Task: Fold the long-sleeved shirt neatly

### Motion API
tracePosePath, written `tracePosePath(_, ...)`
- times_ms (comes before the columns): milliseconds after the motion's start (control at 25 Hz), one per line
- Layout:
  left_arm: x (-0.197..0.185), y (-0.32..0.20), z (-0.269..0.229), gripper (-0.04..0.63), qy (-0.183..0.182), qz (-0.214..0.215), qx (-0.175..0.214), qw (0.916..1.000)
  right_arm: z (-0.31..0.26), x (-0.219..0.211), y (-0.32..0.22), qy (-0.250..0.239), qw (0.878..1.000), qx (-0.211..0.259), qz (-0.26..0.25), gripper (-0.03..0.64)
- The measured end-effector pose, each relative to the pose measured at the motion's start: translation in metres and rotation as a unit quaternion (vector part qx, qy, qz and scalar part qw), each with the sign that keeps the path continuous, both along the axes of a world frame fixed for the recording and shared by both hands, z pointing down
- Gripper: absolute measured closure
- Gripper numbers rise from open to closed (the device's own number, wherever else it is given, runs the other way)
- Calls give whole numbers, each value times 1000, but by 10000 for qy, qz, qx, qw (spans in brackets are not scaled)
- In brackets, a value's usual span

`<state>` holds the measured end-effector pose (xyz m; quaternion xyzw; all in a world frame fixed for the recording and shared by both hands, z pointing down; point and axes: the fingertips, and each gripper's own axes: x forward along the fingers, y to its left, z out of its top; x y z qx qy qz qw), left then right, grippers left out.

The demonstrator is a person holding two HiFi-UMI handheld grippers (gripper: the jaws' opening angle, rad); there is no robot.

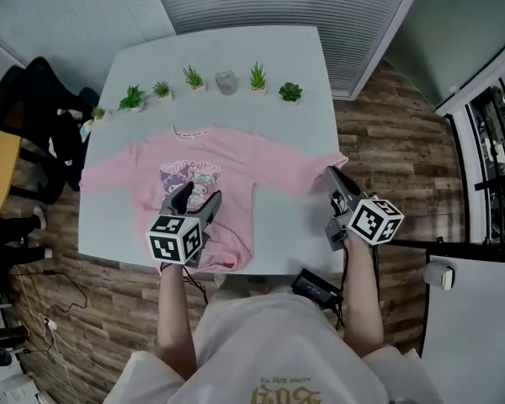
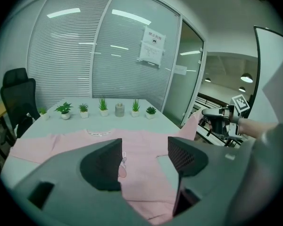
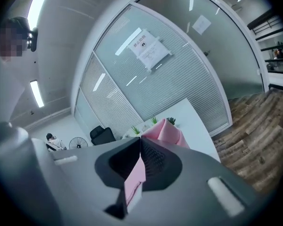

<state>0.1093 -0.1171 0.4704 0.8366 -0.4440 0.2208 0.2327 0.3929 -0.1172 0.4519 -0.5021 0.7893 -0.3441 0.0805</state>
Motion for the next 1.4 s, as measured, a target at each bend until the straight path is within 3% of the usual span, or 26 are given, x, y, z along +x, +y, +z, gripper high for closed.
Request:
tracePosePath(560,-136,-25,-1,275,234,-245,-72,9994,-42,-132,-45,555,9967,291,-521,598)
tracePosePath(920,-191,-45,12,273,516,-273,-120,9982,-44,-238,-80,899,9875,353,-1245,598)
tracePosePath(1400,-255,-70,33,272,791,-624,-204,9947,-47,-370,-131,819,9723,423,-2147,598)
